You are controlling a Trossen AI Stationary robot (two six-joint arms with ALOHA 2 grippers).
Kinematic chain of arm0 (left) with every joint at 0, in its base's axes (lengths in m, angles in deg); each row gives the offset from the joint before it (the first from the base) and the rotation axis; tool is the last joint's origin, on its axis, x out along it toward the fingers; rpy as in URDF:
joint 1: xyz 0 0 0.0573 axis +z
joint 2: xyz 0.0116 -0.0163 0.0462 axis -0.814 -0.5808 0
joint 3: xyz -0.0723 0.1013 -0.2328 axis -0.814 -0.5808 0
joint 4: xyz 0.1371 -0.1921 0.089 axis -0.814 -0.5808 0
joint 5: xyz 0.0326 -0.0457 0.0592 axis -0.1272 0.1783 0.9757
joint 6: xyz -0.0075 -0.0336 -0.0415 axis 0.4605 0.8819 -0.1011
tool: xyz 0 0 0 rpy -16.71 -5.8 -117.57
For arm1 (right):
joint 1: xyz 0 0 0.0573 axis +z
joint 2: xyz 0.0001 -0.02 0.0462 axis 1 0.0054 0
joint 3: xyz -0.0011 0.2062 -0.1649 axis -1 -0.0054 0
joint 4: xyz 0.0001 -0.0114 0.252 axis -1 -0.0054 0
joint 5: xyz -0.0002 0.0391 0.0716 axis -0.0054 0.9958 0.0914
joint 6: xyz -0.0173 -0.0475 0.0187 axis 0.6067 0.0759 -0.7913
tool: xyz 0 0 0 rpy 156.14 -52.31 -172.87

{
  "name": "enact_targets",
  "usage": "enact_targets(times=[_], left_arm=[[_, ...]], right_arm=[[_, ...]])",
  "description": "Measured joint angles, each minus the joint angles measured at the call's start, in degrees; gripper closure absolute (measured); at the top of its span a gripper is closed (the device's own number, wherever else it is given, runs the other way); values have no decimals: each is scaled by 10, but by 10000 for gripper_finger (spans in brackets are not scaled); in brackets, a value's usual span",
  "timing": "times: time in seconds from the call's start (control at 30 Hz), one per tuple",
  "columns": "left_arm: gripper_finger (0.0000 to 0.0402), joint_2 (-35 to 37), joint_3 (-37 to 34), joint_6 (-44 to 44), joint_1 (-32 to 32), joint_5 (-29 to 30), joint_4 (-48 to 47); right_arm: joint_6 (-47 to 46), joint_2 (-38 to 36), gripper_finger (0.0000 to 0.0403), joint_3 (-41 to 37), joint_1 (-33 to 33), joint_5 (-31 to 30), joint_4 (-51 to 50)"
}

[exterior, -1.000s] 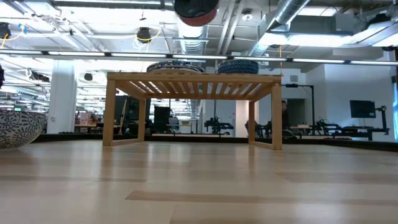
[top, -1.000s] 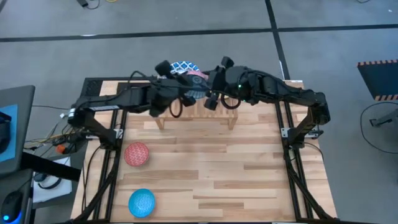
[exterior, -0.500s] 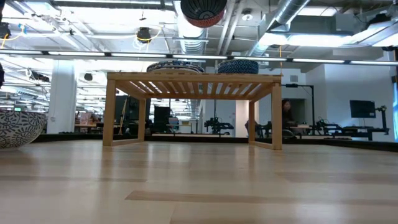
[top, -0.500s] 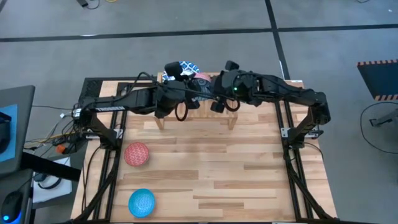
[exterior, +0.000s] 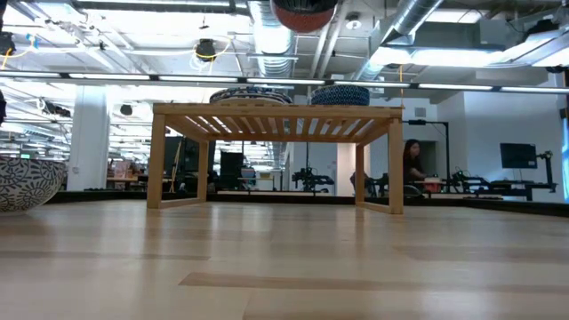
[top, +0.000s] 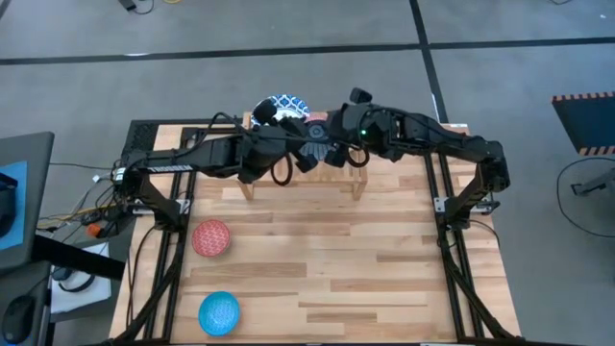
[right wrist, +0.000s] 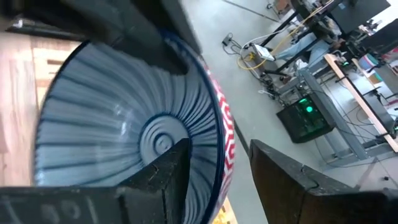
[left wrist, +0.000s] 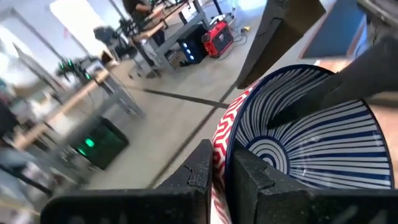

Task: Place and stack bowls onto a shelf
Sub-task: Stack the dark blue bowl on top of the yellow bowl on the shelf

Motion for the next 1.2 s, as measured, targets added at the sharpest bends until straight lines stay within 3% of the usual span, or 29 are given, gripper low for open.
enact_targets(times=[0.23, 0.47, 0.73, 0.8, 0.97, 1.2], left_arm=[[389, 0, 0, 115, -4, -2, 2], [386, 0, 0, 104, -4, 17, 25], [336, 2, 1, 84, 2, 0, 38], [316, 6, 2, 89, 8, 2, 28], [267, 22, 1, 131, 33, -2, -40], [245, 44, 1, 228, 72, -170, -170]], right_arm=[[-4, 0, 233, 0, -1, -11, 38], [-15, 0, 340, 0, -8, -16, 42], [-25, 0, 347, 0, -26, 3, 11], [-58, 1, 347, -2, -53, 30, -23], [-172, 0, 347, -1, -161, 165, -106], [-249, 36, 347, 0, -282, 331, -154]])
